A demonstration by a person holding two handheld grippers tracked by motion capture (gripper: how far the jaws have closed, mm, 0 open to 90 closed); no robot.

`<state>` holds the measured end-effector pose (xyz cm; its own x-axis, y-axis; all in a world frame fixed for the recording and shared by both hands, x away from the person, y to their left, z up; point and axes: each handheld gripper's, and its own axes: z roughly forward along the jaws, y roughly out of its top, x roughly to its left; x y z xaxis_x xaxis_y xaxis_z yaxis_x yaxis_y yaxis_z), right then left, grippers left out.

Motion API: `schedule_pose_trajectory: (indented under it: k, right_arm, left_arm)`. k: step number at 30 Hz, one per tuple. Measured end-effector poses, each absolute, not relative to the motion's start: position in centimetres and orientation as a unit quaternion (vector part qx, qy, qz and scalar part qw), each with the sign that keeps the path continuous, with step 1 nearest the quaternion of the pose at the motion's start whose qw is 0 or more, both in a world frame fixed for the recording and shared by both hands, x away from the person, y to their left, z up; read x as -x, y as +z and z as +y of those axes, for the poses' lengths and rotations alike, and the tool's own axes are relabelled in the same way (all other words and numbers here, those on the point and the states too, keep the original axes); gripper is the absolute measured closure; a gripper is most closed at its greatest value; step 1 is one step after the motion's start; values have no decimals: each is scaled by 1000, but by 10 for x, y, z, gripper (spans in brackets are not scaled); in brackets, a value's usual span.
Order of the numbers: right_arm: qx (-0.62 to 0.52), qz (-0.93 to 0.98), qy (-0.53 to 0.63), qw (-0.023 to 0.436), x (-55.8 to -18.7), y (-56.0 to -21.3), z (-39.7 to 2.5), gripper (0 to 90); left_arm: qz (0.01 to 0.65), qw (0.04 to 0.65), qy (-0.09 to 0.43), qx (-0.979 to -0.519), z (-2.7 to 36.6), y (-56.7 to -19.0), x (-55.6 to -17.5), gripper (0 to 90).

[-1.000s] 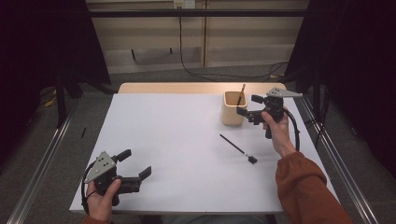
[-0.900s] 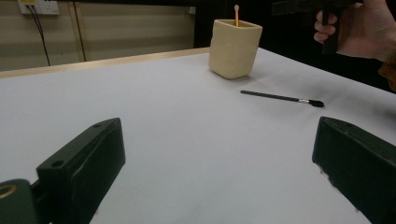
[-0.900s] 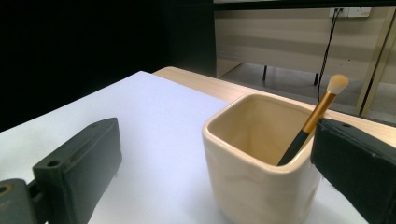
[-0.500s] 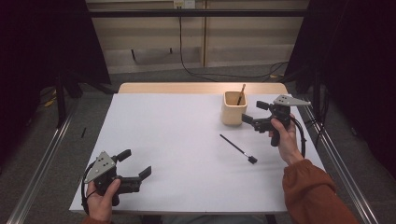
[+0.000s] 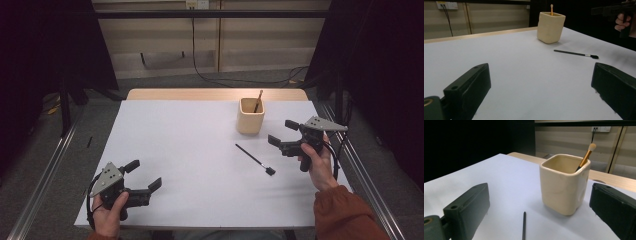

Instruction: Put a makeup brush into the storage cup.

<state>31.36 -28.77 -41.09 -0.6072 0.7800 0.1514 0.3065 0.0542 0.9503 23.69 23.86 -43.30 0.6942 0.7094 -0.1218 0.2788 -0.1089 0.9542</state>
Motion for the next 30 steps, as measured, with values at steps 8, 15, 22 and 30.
schedule_pose_trajectory:
  k: [8,15,22,30]
  right_arm:
    - [-392,692,569,212,-296,-409,-290,32]
    - [-397,688,569,212,-277,-415,-293,24]
    - [-405,689,563,212,-262,-423,-296,23]
    - [-418,683,557,220,-237,-425,-304,10]
  left_arm:
    - [342,573,191,-719,239,-432,-236,24]
    - [342,571,191,-721,240,-434,-235,22]
    - [337,575,194,-720,240,-432,-233,20]
    - [345,577,196,-714,242,-431,-230,19]
